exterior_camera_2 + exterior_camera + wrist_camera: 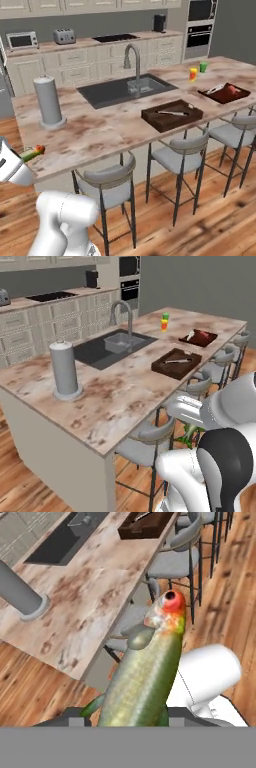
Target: Gather the onion and avocado from the fridge and place them on a tray on the dining counter. Then gather the fishs from the fridge and place them on the other tray.
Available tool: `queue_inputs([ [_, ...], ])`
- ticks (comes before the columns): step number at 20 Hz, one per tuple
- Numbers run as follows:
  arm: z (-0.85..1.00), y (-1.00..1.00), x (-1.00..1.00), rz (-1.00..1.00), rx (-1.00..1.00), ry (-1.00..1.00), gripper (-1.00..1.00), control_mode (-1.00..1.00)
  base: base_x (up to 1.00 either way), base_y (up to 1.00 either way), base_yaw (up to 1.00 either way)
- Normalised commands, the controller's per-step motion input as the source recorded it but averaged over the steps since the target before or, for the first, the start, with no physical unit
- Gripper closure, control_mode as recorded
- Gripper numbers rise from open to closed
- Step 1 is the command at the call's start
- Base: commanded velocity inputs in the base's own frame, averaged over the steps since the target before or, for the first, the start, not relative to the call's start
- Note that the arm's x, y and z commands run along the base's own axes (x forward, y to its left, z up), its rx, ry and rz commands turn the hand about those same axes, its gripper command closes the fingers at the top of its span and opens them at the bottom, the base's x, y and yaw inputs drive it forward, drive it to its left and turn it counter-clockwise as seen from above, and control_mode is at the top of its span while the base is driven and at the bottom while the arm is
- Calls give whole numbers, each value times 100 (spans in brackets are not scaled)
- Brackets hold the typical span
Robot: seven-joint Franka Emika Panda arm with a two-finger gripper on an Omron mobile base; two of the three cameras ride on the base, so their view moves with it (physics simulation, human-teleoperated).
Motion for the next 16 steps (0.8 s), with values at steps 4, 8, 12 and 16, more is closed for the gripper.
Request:
queue_inputs([
  [4,0,0,0,0,0,0,100,100,34,-100,2],
  [8,0,0,0,0,0,0,100,100,36,-100,2],
  [12,0,0,0,0,0,0,100,100,42,-100,4],
  [16,0,0,0,0,0,0,100,100,57,-100,5],
])
